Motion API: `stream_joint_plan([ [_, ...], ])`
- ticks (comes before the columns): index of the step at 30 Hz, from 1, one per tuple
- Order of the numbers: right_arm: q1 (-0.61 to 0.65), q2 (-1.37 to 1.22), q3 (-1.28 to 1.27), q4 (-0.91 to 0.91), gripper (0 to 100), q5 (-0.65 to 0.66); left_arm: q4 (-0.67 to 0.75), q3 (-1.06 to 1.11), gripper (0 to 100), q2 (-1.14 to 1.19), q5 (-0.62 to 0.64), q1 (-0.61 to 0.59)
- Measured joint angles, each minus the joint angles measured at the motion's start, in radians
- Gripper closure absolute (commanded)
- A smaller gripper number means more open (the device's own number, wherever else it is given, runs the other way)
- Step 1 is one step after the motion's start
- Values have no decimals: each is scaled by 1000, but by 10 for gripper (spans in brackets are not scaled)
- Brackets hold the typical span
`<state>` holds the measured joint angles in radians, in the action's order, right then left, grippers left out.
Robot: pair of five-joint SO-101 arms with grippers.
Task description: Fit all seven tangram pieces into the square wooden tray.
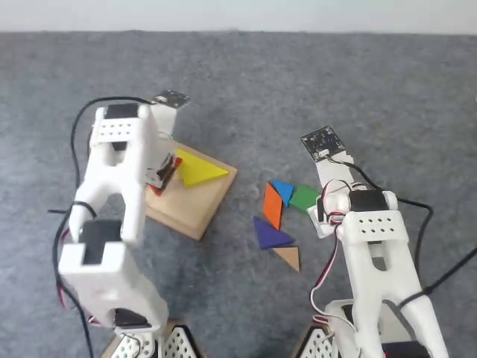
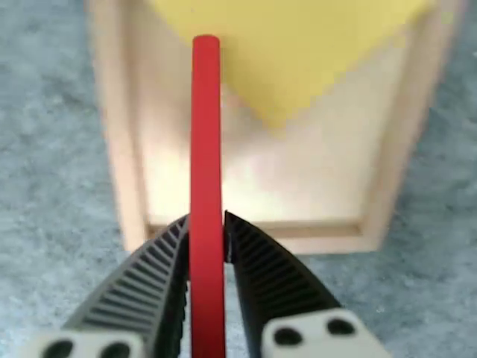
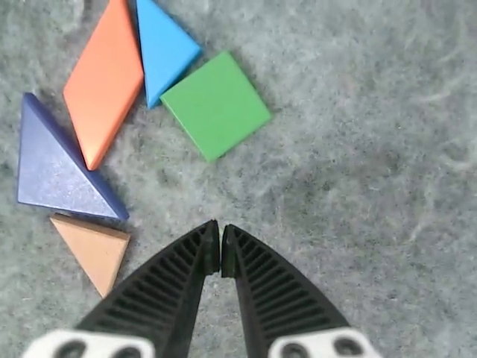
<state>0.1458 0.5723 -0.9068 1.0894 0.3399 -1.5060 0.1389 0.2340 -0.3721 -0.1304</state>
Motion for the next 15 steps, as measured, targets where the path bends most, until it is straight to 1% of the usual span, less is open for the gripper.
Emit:
stream_joint_plan([
  [2,0,0,0,0,991,0,21,66,988,-66,8,15],
  [8,-2,0,0,0,991,0,57,212,988,-201,61,9],
  [12,0,0,0,0,991,0,118,275,988,-204,137,0],
  [15,0,0,0,0,991,0,163,299,988,-204,221,14],
])
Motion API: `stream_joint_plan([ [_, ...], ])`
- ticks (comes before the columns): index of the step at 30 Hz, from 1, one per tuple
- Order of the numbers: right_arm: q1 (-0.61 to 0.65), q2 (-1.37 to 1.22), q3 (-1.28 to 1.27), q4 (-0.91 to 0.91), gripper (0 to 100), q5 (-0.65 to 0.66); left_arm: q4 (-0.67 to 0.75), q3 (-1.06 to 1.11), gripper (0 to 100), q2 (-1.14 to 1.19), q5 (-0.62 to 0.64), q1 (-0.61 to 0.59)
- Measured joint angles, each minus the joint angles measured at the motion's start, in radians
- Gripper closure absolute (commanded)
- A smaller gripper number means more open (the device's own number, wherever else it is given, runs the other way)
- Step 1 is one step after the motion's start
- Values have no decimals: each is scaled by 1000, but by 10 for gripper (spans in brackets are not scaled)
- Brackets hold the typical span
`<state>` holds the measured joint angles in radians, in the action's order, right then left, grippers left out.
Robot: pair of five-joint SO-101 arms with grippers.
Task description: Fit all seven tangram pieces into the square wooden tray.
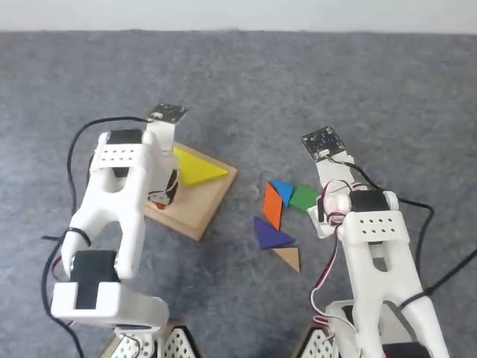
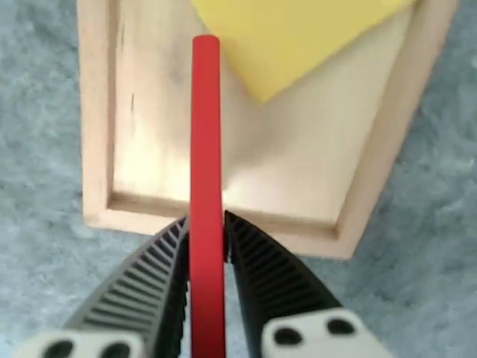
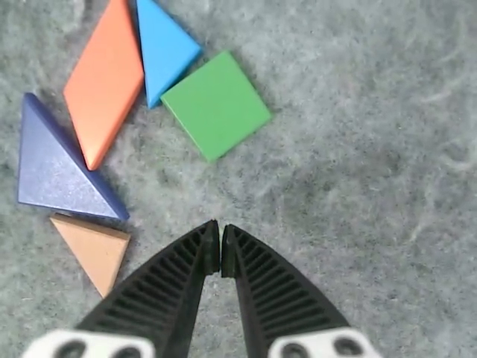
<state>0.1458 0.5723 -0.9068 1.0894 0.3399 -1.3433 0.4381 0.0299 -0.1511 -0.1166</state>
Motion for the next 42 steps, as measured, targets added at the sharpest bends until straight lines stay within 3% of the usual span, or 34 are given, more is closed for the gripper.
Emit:
stream_joint_plan([
  [7,0,0,0,0,991,0,-12,15,988,-94,86,34],
  [15,31,0,-21,0,991,0,-12,46,988,-173,146,210],
  [28,31,0,-31,0,991,0,256,216,984,-183,245,227],
  [42,31,0,-31,0,991,0,301,219,984,-89,276,230],
])
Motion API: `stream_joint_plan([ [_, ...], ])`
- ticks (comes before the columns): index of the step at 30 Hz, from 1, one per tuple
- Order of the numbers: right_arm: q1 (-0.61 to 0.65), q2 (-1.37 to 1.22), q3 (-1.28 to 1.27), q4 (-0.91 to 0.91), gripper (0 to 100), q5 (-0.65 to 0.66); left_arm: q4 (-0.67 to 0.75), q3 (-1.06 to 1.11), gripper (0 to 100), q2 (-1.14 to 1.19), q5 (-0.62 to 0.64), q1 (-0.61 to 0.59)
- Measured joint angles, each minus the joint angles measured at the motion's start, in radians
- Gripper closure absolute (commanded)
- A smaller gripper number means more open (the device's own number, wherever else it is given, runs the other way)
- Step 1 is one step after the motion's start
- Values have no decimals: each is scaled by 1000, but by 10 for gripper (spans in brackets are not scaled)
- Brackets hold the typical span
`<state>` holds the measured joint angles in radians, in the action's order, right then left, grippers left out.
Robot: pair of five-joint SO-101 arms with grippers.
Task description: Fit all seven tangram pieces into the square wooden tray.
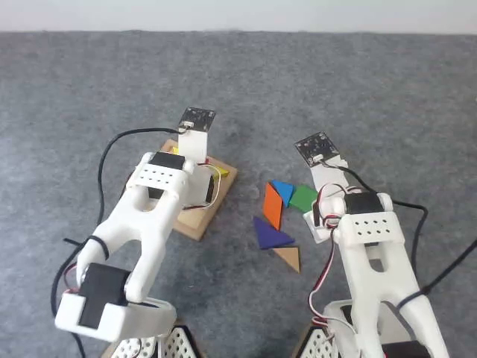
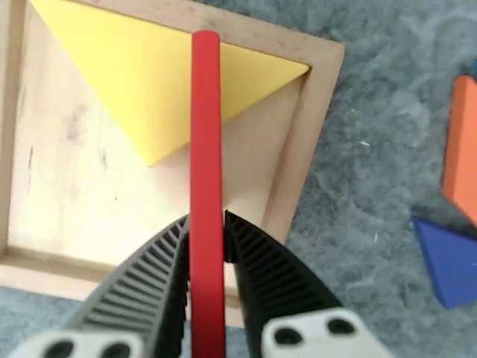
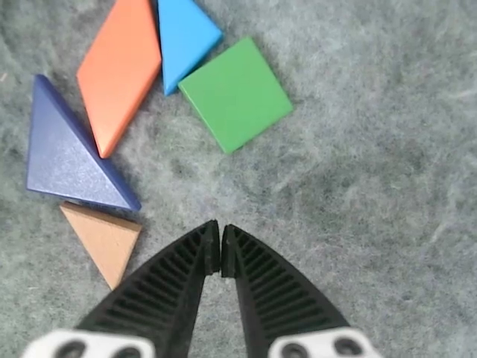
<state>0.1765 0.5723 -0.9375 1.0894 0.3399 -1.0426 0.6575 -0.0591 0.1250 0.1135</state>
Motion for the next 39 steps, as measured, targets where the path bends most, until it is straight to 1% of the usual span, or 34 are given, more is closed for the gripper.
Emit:
stream_joint_plan([
  [8,0,0,0,0,991,0,-9,-8,987,0,8,0],
  [11,0,0,0,0,991,0,-37,-37,987,2,37,-12],
  [13,0,0,0,0,991,0,-63,-78,987,2,71,-34],
  [17,0,0,0,0,991,0,-123,-158,987,-46,189,-83],
  [20,-2,0,-3,0,991,0,-140,-183,984,-169,296,-127],
  [23,-2,0,-25,-21,991,0,-140,-189,959,-315,364,-146],
  [26,-2,0,-26,-28,991,0,-140,-189,918,-439,400,-144],
  [28,-2,0,-26,-28,991,0,-141,-189,913,-486,434,-143],
  [30,-2,0,-26,-28,991,0,-141,-189,914,-500,466,-150],
  [34,0,0,-26,-28,991,0,-137,-178,954,-502,503,-180],
  [39,0,0,-26,-28,991,0,-51,-61,956,-502,506,-176],
])
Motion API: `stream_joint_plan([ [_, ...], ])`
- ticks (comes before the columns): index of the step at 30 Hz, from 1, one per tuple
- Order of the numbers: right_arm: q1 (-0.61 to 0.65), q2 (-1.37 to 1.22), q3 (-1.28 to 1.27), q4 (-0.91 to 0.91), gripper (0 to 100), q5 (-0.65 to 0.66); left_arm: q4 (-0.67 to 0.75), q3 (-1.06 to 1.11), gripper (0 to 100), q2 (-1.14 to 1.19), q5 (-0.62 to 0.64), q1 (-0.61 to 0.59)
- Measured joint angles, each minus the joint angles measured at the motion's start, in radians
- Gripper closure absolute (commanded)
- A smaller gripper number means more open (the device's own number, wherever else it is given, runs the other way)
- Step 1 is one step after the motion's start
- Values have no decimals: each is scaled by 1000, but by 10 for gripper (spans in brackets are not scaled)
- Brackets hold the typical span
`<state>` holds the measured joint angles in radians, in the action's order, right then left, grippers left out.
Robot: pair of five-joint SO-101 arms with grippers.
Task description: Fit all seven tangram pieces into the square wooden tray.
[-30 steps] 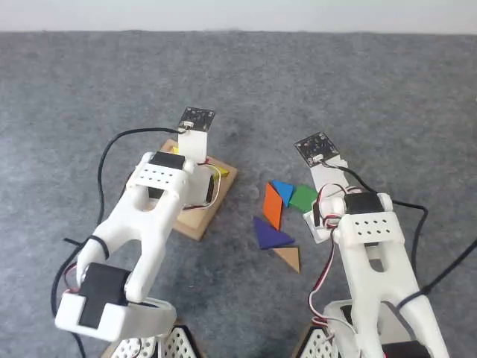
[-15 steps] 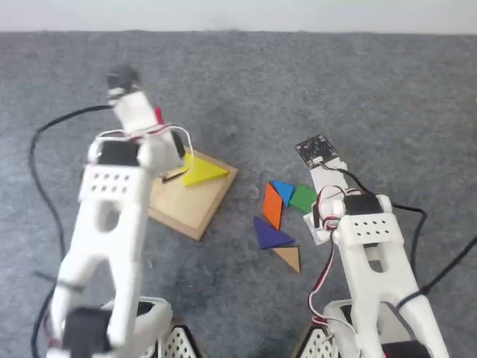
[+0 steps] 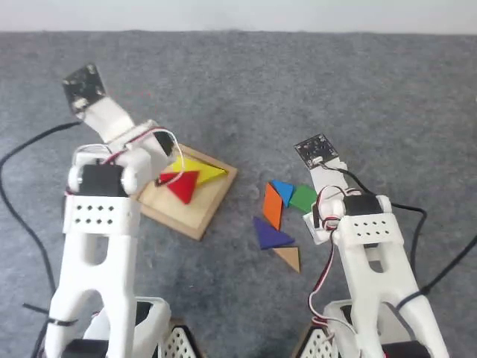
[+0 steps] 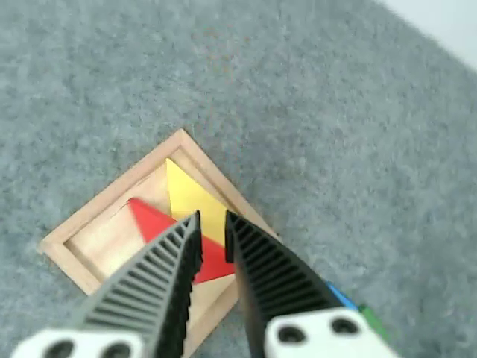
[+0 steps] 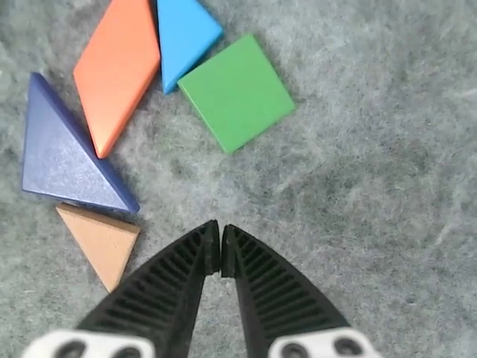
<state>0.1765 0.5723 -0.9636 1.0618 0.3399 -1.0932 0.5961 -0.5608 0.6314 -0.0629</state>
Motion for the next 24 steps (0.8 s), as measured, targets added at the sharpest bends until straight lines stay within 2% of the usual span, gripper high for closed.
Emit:
stream_joint_plan([
  [3,0,0,0,0,991,0,23,35,956,0,0,3],
  [7,0,0,0,0,991,0,32,41,927,0,3,-54],
  [11,0,0,0,0,991,0,60,127,928,0,-25,-23],
  [16,-2,0,-9,0,991,0,61,183,925,0,-239,-23],
  [24,5,0,-11,0,991,-2,17,244,925,0,-559,-167],
])
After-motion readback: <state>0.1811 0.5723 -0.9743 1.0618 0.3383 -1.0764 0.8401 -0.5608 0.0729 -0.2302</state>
